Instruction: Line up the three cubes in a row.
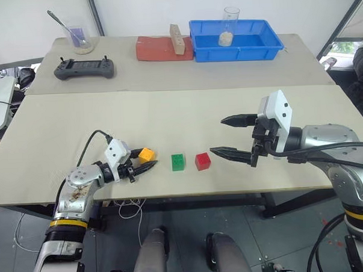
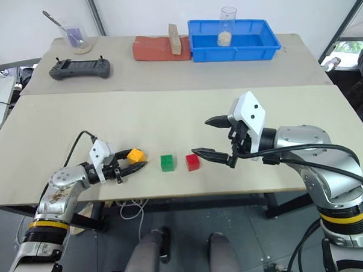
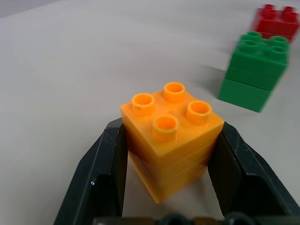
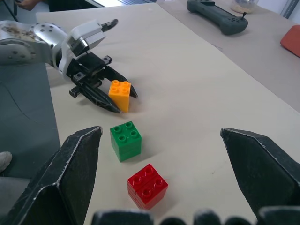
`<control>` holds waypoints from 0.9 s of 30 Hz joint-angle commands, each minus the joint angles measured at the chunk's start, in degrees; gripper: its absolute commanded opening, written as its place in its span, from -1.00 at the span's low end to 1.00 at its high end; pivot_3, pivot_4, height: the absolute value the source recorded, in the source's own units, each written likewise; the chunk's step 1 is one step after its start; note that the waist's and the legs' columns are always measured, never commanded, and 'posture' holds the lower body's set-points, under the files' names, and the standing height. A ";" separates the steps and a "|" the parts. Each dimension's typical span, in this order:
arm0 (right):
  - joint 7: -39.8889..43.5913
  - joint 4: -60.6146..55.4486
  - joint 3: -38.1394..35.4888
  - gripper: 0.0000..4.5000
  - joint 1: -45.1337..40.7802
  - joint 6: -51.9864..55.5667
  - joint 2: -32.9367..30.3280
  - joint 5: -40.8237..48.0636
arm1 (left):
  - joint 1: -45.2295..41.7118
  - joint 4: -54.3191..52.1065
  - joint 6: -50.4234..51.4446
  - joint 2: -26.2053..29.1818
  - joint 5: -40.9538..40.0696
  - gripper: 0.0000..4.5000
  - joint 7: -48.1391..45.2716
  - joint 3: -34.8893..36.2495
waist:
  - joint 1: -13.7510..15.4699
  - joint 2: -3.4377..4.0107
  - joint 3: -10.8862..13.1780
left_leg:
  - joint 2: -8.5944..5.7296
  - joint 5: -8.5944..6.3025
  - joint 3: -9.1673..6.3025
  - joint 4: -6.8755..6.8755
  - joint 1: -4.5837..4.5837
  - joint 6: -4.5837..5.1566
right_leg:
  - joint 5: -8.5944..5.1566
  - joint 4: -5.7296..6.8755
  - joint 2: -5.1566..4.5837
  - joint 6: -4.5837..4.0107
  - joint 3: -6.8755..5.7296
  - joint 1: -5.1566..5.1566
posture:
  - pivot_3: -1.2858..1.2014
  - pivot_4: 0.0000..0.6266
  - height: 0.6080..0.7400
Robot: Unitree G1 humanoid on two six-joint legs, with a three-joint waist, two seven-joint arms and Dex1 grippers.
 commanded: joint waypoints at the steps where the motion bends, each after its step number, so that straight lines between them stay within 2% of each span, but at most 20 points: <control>1: 0.02 -0.92 -0.93 1.00 -0.07 -1.09 0.01 -0.06 | 5.05 -7.23 2.72 -1.41 0.37 -0.15 6.21 1.53 | -0.09 0.00 -0.01 | 0.02 0.00 0.01 -0.01 0.00 0.00 | 0.00 0.00 0.00 0.00 0.01 0.00 | 0.03 -0.52 1.00; 5: -0.02 -0.84 -0.37 1.00 -0.17 -1.26 0.66 -0.16 | 8.88 -12.05 4.73 -4.40 1.66 -0.15 13.39 1.67 | -0.04 -0.01 -0.11 | 0.02 -0.15 0.02 0.00 0.01 -0.24 | 0.00 0.02 -0.01 -0.01 0.00 -0.01 | 0.03 -0.52 1.00; 12: 0.76 0.42 0.48 1.00 -1.56 -1.49 1.21 -0.65 | 12.76 -15.76 5.14 -4.99 2.78 -0.15 16.63 0.79 | -0.06 0.00 -0.22 | -0.02 -0.22 0.05 0.01 0.02 -0.35 | 0.01 -0.01 0.02 -0.06 0.00 -0.01 | 0.03 -0.52 1.00; 19: 0.81 0.51 0.80 1.00 -1.72 -1.59 1.68 -0.87 | 14.08 -17.49 5.89 -7.98 4.27 -0.15 22.31 0.38 | 0.07 0.00 -0.26 | -0.02 -0.22 0.06 0.01 0.02 -0.35 | 0.01 -0.01 0.02 -0.07 0.00 -0.01 | 0.03 -0.52 1.00; 27: 1.38 0.71 0.74 1.00 -1.35 -1.94 1.45 -1.16 | 15.58 -18.53 4.81 -9.06 5.67 -0.15 23.81 -1.73 | 0.30 0.02 -0.47 | -0.03 -0.23 0.07 0.01 0.02 -0.36 | 0.00 -0.02 0.02 -0.09 0.01 -0.01 | 0.03 -0.52 1.00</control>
